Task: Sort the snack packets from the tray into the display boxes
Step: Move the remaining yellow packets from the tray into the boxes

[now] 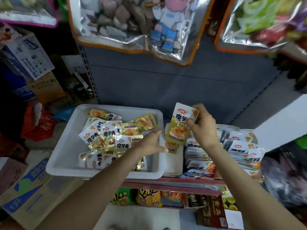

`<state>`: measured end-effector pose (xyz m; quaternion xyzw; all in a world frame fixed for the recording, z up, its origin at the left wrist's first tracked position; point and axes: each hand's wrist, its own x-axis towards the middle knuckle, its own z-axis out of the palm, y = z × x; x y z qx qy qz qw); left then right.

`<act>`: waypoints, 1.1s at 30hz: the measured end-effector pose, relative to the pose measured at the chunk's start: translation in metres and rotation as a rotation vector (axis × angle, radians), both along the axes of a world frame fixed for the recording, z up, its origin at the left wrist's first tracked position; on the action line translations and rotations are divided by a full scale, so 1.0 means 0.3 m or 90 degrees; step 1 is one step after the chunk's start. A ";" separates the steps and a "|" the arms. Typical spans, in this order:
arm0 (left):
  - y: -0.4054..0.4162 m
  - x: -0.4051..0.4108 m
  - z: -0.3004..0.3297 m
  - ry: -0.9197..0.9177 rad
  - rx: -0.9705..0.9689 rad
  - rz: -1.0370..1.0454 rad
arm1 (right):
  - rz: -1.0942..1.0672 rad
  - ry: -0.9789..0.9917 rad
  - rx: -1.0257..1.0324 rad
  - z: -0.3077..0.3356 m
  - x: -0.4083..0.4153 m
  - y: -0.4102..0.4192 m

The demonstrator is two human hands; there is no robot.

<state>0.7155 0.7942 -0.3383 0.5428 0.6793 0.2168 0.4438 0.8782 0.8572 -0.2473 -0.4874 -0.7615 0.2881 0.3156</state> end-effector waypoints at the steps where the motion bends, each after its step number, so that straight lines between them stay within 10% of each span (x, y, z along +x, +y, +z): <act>1: 0.000 0.008 -0.003 0.004 -0.013 -0.008 | 0.006 -0.016 -0.005 -0.008 0.005 0.001; 33: -0.006 0.030 -0.012 -0.095 -0.069 0.029 | 0.133 -0.600 0.142 -0.177 -0.037 0.030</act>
